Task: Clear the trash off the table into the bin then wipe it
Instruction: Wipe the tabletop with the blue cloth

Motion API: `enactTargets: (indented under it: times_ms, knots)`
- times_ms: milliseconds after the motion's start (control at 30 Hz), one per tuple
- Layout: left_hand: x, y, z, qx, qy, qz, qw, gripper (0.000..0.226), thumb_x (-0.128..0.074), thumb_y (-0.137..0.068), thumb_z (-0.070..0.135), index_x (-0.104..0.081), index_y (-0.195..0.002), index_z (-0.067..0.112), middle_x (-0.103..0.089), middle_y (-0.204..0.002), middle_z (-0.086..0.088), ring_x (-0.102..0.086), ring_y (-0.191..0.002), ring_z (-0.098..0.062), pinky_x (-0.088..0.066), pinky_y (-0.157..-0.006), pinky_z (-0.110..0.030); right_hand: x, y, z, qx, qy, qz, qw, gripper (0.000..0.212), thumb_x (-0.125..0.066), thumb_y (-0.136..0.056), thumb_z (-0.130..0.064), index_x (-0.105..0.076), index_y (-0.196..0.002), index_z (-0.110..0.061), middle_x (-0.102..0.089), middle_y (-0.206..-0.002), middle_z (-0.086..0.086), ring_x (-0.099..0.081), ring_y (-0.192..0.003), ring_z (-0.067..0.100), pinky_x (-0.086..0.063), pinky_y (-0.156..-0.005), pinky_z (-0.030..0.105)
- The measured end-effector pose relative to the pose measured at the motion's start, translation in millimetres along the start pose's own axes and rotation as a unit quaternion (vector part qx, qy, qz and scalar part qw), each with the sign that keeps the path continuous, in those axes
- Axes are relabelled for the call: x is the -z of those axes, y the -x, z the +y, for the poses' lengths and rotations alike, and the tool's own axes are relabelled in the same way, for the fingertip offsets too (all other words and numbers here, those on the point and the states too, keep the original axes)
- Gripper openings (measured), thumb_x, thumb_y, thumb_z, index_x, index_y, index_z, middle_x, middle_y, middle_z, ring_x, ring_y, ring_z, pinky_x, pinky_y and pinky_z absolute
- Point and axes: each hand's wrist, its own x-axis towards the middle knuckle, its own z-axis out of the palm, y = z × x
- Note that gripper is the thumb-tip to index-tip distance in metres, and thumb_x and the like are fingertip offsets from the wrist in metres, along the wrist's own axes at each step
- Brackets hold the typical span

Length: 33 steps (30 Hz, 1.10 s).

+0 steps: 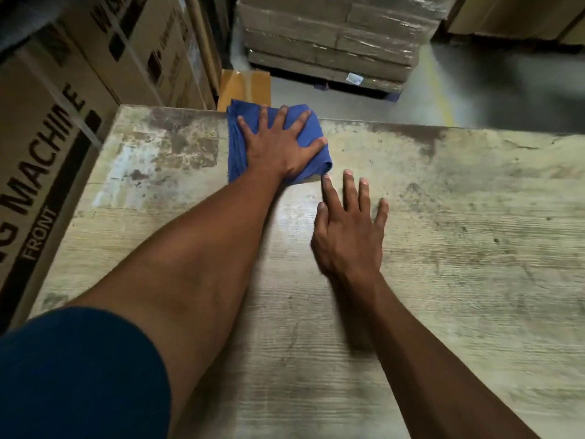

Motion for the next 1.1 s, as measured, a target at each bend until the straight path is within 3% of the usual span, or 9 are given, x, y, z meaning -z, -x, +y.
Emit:
enactTargets:
  times_ms: [133,267,433,567,767,900,1100]
  knots:
    - [-6.9,34.9,-3.9,-0.013,0.000,0.002,1.000,0.087,-0.009,-0.092,0.095,-0.001,-0.168,0.055,0.008,-0.182,0.007,0.015,-0.167,-0.032,0.012,-0.123,-0.077,4.1,-0.3,2.1,0.001,-0.001,0.003,1.000,0.059,-0.021,-0.112,-0.041,-0.013,-0.170,-0.039,-0.002,-0.182,-0.004,0.002,-0.168,0.023,-0.003,-0.132,0.063]
    - [-20.8,128.6,-9.9,-0.036,0.004,0.006,0.999,0.082,-0.009,-0.095,0.093,0.002,-0.167,0.057,0.013,-0.181,0.011,0.021,-0.166,-0.026,0.010,-0.125,-0.074,7.7,-1.0,8.4,0.013,0.026,-0.010,1.000,0.069,-0.033,-0.108,-0.033,-0.009,-0.173,-0.030,-0.002,-0.182,-0.002,0.000,-0.168,0.025,-0.008,-0.132,0.063]
    - [-35.0,220.4,-5.5,-0.050,-0.023,0.007,0.998,0.075,-0.007,-0.097,0.089,0.009,-0.165,0.060,0.018,-0.180,0.014,0.024,-0.165,-0.024,0.007,-0.126,-0.072,10.7,-1.7,4.9,0.002,0.001,-0.004,1.000,0.059,-0.034,-0.113,-0.033,-0.021,-0.171,-0.032,-0.011,-0.181,-0.004,-0.006,-0.168,0.024,-0.009,-0.132,0.061]
    - [-30.2,192.2,-6.9,-0.043,-0.016,0.014,0.999,0.074,-0.008,-0.097,0.089,0.006,-0.165,0.061,0.016,-0.180,0.016,0.023,-0.165,-0.023,0.009,-0.126,-0.073,9.1,-3.7,5.0,0.003,0.003,-0.001,1.000,0.058,-0.031,-0.113,-0.037,-0.022,-0.170,-0.035,-0.012,-0.181,-0.003,-0.008,-0.168,0.024,-0.010,-0.131,0.063]
    - [-10.1,77.5,-14.6,-0.008,-0.004,0.017,1.000,0.080,-0.009,-0.093,0.094,-0.002,-0.166,0.061,0.007,-0.181,0.013,0.014,-0.167,-0.026,0.010,-0.125,-0.075,4.4,1.9,4.8,0.001,-0.009,0.019,1.000,0.056,-0.027,-0.114,-0.037,-0.021,-0.169,-0.038,-0.011,-0.181,-0.003,-0.006,-0.168,0.024,-0.008,-0.131,0.063]
    - [2.9,21.5,-20.3,-0.003,-0.002,0.009,1.000,0.087,-0.009,-0.089,0.098,-0.004,-0.166,0.060,0.002,-0.182,0.010,0.011,-0.168,-0.028,0.011,-0.124,-0.075,2.6,-1.2,4.2,-0.009,-0.022,0.009,1.000,0.058,-0.017,-0.114,-0.053,-0.014,-0.170,-0.041,-0.003,-0.182,-0.006,0.001,-0.168,0.021,-0.001,-0.132,0.062]
    - [1.0,44.3,-26.5,-0.002,0.000,0.000,1.000,0.087,-0.009,-0.090,0.098,-0.001,-0.167,0.059,0.009,-0.182,0.010,0.016,-0.167,-0.027,0.012,-0.125,-0.074,4.0,-2.2,6.7,-0.001,-0.020,0.007,1.000,0.063,-0.015,-0.111,-0.062,-0.017,-0.170,-0.041,-0.005,-0.182,-0.005,0.000,-0.168,0.022,-0.001,-0.132,0.062]
